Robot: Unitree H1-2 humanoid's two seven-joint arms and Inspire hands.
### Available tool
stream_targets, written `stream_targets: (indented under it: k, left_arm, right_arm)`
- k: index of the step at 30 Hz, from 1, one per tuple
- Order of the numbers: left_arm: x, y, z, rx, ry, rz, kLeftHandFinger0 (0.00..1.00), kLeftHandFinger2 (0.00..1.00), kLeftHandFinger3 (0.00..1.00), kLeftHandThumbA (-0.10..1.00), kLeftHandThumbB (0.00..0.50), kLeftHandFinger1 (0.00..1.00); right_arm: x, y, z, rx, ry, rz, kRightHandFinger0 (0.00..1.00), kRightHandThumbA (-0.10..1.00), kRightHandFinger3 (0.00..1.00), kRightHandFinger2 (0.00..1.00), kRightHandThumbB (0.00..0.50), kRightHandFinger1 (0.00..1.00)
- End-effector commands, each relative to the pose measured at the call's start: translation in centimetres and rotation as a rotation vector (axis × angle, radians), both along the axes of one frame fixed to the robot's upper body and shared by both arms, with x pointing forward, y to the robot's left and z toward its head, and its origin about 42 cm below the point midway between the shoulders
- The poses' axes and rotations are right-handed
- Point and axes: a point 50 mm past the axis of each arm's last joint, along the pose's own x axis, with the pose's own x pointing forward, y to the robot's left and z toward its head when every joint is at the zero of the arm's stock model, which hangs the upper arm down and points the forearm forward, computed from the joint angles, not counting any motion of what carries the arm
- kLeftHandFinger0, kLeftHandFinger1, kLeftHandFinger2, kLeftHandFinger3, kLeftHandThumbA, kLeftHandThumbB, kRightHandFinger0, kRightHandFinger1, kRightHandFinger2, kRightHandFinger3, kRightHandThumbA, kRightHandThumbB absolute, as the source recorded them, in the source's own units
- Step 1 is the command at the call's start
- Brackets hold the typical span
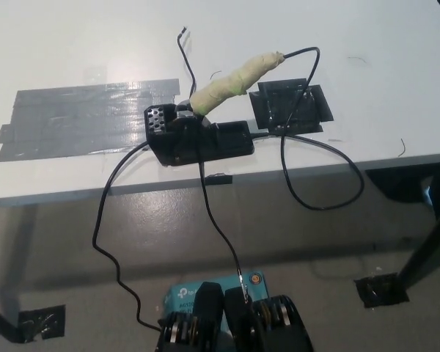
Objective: The robot uses its right hand to grab the soldering gun kept on the middle of the table and pulls it out of its base and keep it on the right side of the base
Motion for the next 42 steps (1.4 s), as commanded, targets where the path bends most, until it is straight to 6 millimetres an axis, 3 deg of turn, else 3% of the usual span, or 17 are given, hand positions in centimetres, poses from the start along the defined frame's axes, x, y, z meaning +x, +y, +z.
stream_targets:
  k: [1, 2, 4, 6, 8, 10, 15, 18, 19, 20, 23, 25, 31, 33, 34, 35, 42]
  left_arm:
    - [-0.1, 0.8, 0.8, 0.027, 0.011, -0.018, 1.00, 1.00, 1.00, 0.54, 0.133, 1.00]
    - [-0.3, 0.8, 0.8, 0.028, 0.012, -0.016, 1.00, 1.00, 1.00, 0.54, 0.136, 1.00]
    - [-0.3, 0.7, 0.8, 0.016, 0.010, -0.008, 1.00, 1.00, 1.00, 0.51, 0.139, 1.00]
    - [0.0, 0.8, 0.9, 0.019, 0.007, -0.016, 1.00, 1.00, 1.00, 0.52, 0.137, 1.00]
    - [0.1, 0.7, 0.8, 0.022, 0.009, -0.020, 1.00, 1.00, 1.00, 0.52, 0.132, 1.00]
    - [0.2, 0.7, 0.7, 0.028, 0.011, -0.022, 1.00, 1.00, 1.00, 0.54, 0.129, 1.00]
    - [0.3, 0.7, 1.1, 0.025, -0.002, -0.022, 1.00, 1.00, 1.00, 0.55, 0.133, 1.00]
    - [0.5, 0.8, 1.3, 0.025, -0.010, -0.021, 1.00, 1.00, 1.00, 0.55, 0.135, 1.00]
    - [0.4, 0.8, 1.4, 0.027, -0.011, -0.023, 1.00, 1.00, 1.00, 0.55, 0.133, 1.00]
    - [0.4, 0.8, 1.4, 0.027, -0.011, -0.024, 1.00, 1.00, 1.00, 0.54, 0.133, 1.00]
    - [0.4, 0.7, 1.6, 0.022, -0.015, -0.028, 1.00, 1.00, 1.00, 0.57, 0.143, 1.00]
    - [0.6, 0.8, 1.8, 0.020, -0.020, -0.028, 1.00, 1.00, 1.00, 0.56, 0.145, 1.00]
    - [0.9, 0.6, 1.7, 0.023, -0.023, -0.035, 1.00, 1.00, 1.00, 0.56, 0.137, 1.00]
    - [0.8, 0.6, 1.7, 0.013, -0.021, -0.032, 1.00, 1.00, 1.00, 0.55, 0.140, 1.00]
    - [0.8, 0.6, 1.7, 0.018, -0.020, -0.036, 1.00, 1.00, 1.00, 0.56, 0.146, 1.00]
    - [0.9, 0.6, 1.8, 0.024, -0.020, -0.040, 1.00, 1.00, 1.00, 0.57, 0.140, 1.00]
    - [0.9, 0.7, 1.8, 0.026, -0.022, -0.033, 1.00, 1.00, 1.00, 0.55, 0.150, 1.00]
  right_arm:
    - [1.9, -1.0, 5.0, -0.087, -0.206, -0.063, 1.00, 0.30, 1.00, 1.00, 0.062, 1.00]
    - [2.8, -1.2, 7.0, -0.076, -0.298, -0.085, 1.00, 0.30, 1.00, 1.00, 0.057, 1.00]
    - [4.5, 0.1, 11.1, -0.083, -0.445, -0.036, 1.00, 0.34, 1.00, 1.00, 0.118, 1.00]
    - [4.7, 0.3, 11.9, -0.101, -0.473, -0.025, 1.00, 0.34, 1.00, 1.00, 0.112, 1.00]
    - [6.9, 2.0, 15.2, -0.141, -0.565, 0.054, 1.00, 0.29, 1.00, 1.00, 0.094, 1.00]
    - [9.1, 3.9, 17.4, -0.142, -0.634, 0.113, 1.00, 0.27, 1.00, 1.00, 0.144, 1.00]
    - [13.8, 10.5, 21.5, -0.205, -0.736, 0.275, 1.00, 0.47, 1.00, 1.00, 0.197, 1.00]
    - [15.8, 14.0, 22.9, -0.225, -0.734, 0.391, 1.00, 0.42, 1.00, 1.00, 0.231, 1.00]
    - [16.4, 15.2, 23.3, -0.209, -0.732, 0.434, 1.00, 0.31, 1.00, 1.00, 0.267, 1.00]
    - [16.5, 15.3, 23.3, -0.209, -0.732, 0.439, 1.00, 0.29, 1.00, 1.00, 0.271, 1.00]
    - [19.4, 20.5, 24.0, -0.291, -0.626, 0.623, 1.00, 0.12, 1.00, 1.00, 0.441, 1.00]
    - [20.3, 21.6, 24.0, -0.353, -0.600, 0.653, 1.00, 0.16, 1.00, 1.00, 0.460, 1.00]
    - [23.9, 25.5, 24.9, -0.492, -0.586, 0.750, 1.00, 0.16, 1.00, 1.00, 0.492, 1.00]
    - [24.1, 26.1, 25.3, -0.515, -0.603, 0.771, 1.00, 0.16, 1.00, 1.00, 0.482, 1.00]
    - [23.8, 26.7, 26.3, -0.519, -0.608, 0.771, 1.00, 0.14, 1.00, 1.00, 0.427, 1.00]
    - [23.8, 27.2, 27.1, -0.501, -0.624, 0.775, 1.00, 0.13, 1.00, 1.00, 0.412, 1.00]
    - [23.7, 28.9, 29.3, -0.531, -0.759, 0.796, 1.00, 0.12, 1.00, 1.00, 0.410, 1.00]
